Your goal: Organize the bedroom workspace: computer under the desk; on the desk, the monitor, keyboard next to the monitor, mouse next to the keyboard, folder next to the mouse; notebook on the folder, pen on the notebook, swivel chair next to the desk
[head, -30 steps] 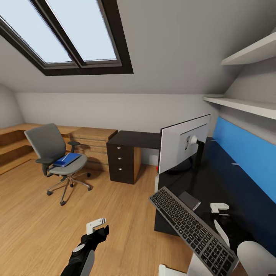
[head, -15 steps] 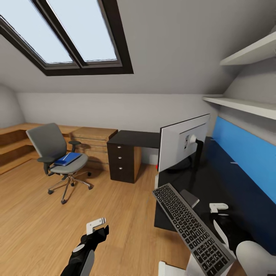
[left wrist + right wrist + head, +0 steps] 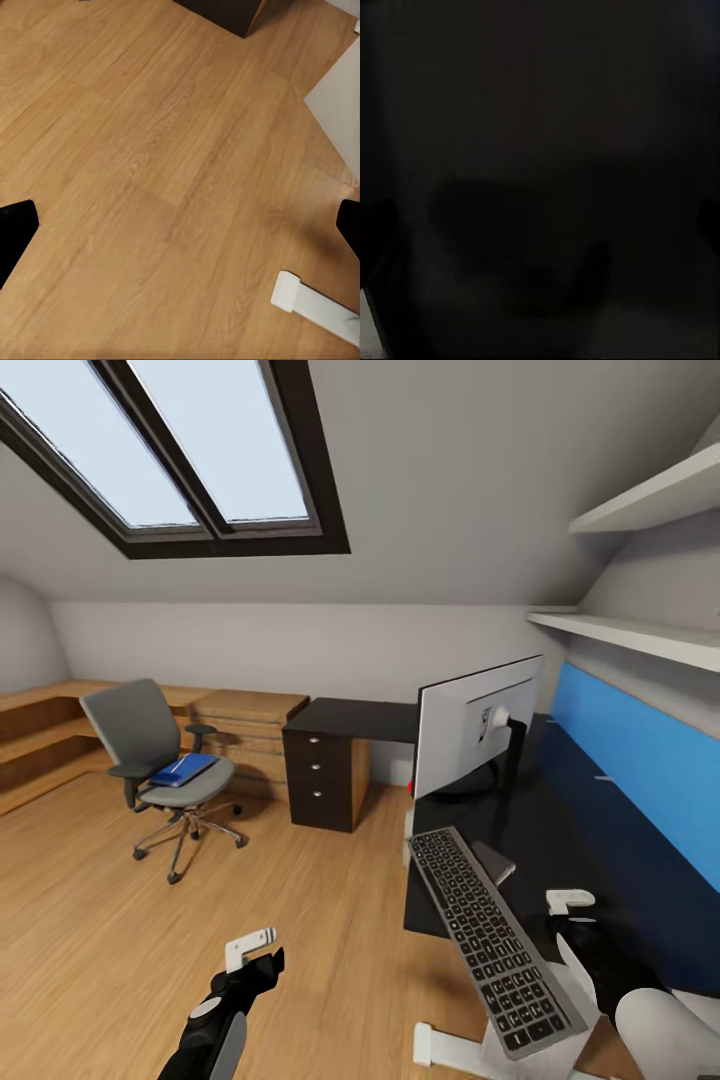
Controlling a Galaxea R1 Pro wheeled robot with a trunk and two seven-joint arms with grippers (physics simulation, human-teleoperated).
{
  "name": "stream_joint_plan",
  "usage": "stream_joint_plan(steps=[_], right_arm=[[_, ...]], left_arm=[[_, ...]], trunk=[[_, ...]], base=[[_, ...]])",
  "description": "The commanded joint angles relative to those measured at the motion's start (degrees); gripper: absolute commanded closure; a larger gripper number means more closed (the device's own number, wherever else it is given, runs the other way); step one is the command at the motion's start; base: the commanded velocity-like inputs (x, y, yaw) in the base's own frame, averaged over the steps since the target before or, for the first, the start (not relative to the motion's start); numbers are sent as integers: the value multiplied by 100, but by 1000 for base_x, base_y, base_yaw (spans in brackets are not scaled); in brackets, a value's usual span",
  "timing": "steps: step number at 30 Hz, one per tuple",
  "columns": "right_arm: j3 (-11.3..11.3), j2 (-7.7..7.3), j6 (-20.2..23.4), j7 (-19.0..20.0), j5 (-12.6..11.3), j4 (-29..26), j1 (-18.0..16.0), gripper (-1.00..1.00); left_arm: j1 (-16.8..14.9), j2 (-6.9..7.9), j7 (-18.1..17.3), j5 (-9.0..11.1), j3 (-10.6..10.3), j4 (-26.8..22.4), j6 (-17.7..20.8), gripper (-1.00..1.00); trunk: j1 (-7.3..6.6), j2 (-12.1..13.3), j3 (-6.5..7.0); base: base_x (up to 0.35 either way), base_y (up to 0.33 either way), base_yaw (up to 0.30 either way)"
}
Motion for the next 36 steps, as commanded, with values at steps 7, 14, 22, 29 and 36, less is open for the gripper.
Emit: stream_joint_plan(steps=[7,14,22,29,36], right_arm=[[-3,1,34,-10,3,-13,-1,-100],[-3,1,34,-7,3,-16,-1,-100],[-3,1,27,-8,3,-16,-1,-100],[-43,-5,-96,-12,3,-211,-1,-100],[-76,-12,-409,-5,-31,-783,6,-100]], left_arm=[[-2,-8,24,56,5,-9,24,-100],[-2,-8,24,60,5,-9,25,-100],[-2,-8,24,60,5,-9,26,-100],[-2,-8,24,58,1,-9,26,-100],[-2,-8,24,59,-3,-2,26,-100]], trunk=[[-1,-5,-7],[-1,-5,-7],[-1,-5,-7],[-1,-5,-7],[-1,-5,-7]], base=[[-27,11,0],[-91,63,0],[-11,7,0],[0,0,0],[0,0,0]])
